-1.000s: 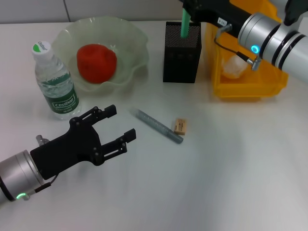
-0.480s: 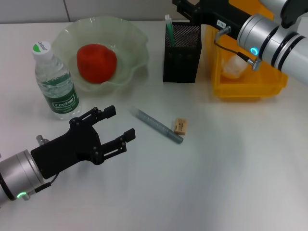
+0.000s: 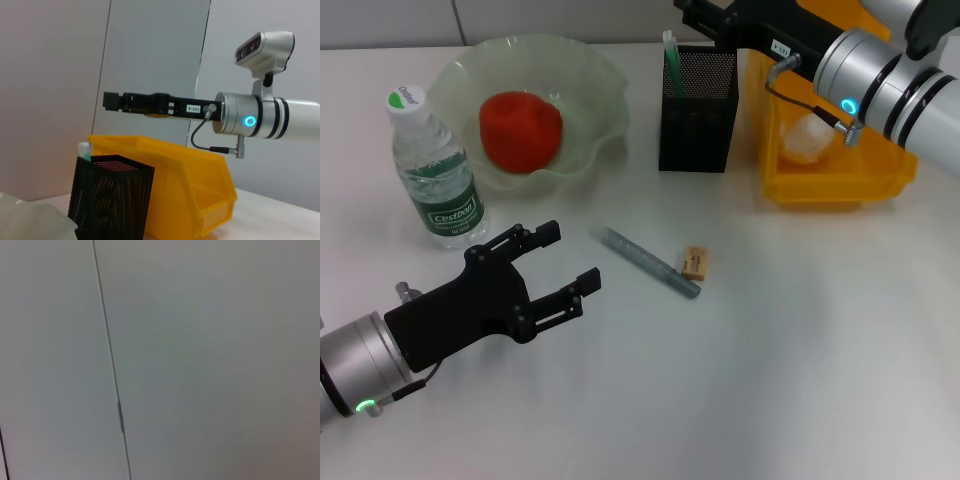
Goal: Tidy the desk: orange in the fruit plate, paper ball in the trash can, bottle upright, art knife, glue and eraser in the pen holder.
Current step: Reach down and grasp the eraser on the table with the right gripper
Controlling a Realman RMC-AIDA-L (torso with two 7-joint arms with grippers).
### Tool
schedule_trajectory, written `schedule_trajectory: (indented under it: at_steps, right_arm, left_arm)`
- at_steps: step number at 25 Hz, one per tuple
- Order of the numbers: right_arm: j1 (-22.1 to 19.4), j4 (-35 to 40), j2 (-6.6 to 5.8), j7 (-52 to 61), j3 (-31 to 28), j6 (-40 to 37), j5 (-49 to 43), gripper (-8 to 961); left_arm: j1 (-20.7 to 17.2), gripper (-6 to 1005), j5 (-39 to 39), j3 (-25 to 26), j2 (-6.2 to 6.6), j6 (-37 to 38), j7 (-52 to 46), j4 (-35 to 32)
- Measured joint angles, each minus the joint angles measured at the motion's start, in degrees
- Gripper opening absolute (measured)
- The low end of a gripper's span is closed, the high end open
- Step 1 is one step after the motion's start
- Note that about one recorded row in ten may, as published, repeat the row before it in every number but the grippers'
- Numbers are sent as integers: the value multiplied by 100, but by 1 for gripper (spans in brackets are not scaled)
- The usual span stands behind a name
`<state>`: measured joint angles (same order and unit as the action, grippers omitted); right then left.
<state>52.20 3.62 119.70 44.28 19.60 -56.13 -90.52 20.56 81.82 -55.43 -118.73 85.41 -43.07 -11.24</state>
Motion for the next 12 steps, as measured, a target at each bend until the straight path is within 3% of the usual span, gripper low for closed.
schedule_trajectory:
  at_steps: [7, 12]
  right_arm:
    - [-245, 150, -22, 300, 12, -744, 144, 675]
    - [-628, 1023, -42, 1785, 522, -1534, 113, 674]
  left_arm:
    - [-20, 800, 0, -4, 0, -2, 0, 0]
    - [-23, 800, 0, -13, 0, -2, 0, 0]
